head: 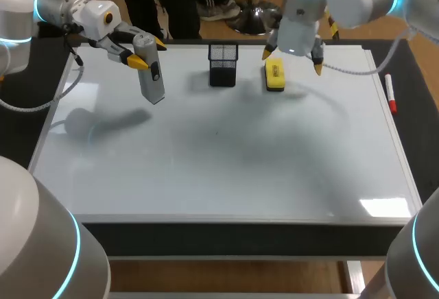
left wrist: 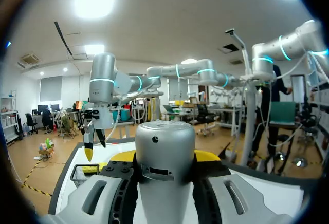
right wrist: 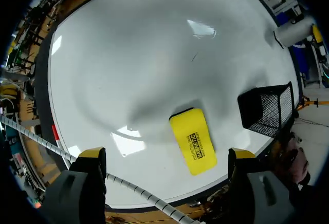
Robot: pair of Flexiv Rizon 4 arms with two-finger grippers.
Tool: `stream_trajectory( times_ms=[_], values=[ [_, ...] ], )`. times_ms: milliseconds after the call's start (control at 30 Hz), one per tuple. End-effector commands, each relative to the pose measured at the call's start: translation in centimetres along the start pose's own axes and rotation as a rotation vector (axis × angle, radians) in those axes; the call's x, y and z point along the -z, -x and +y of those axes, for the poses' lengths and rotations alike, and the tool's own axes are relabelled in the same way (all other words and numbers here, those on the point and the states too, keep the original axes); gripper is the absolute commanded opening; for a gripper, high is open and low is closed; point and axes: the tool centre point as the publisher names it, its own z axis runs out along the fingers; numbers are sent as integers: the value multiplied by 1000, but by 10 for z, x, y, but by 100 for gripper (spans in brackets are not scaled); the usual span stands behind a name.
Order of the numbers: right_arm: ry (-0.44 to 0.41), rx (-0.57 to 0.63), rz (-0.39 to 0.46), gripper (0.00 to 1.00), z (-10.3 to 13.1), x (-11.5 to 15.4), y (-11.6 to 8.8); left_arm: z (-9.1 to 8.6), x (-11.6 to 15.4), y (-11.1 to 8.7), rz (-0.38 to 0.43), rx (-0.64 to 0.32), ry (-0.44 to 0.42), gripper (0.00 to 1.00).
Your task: Pick up the inspection probe, press it on each red-marked spot on the whiteboard one by one, put down the probe, pick up the eraser, and wipe off all the red marks.
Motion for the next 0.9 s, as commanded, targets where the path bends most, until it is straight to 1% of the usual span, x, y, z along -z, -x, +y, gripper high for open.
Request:
stream_trajectory(
  times_ms=[33, 100, 133, 167, 200, 233, 267, 433, 567, 700, 800, 900],
  values=[
    [38, -122, -108, 100, -2, 13, -16, -2, -1, 0, -1, 1, 2, 0],
    [70, -195, -167, 100, -2, 21, -20, -2, -1, 0, -1, 1, 2, 0],
    [78, -232, -175, 100, -1, 24, -21, -2, -1, 0, -1, 1, 2, 0],
    [92, -261, -201, 100, -1, 27, -23, -2, -1, 0, -1, 1, 2, 0],
    [114, -322, -214, 100, -3, 31, -26, -2, -1, 0, -1, 1, 2, 0],
    [126, -358, -224, 100, -4, 32, -28, -2, -1, 0, -1, 1, 2, 0],
    [147, -388, -248, 100, -5, 36, -31, -2, -1, 0, -1, 1, 2, 0],
    [181, -506, -312, 100, -6, 52, -41, -2, -1, 0, -1, 1, 2, 0],
    [197, -561, -361, 100, -5, 65, -46, -2, -1, 0, -1, 1, 2, 0],
    [209, -579, -398, 100, -2, 76, -46, -2, -1, 0, -1, 1, 2, 0],
    [227, -585, -406, 100, -2, 83, -45, -2, -1, 0, -1, 1, 2, 0],
    [227, -585, -406, 100, -2, 83, -45, -2, -1, 0, -1, 1, 2, 0]
  ],
)
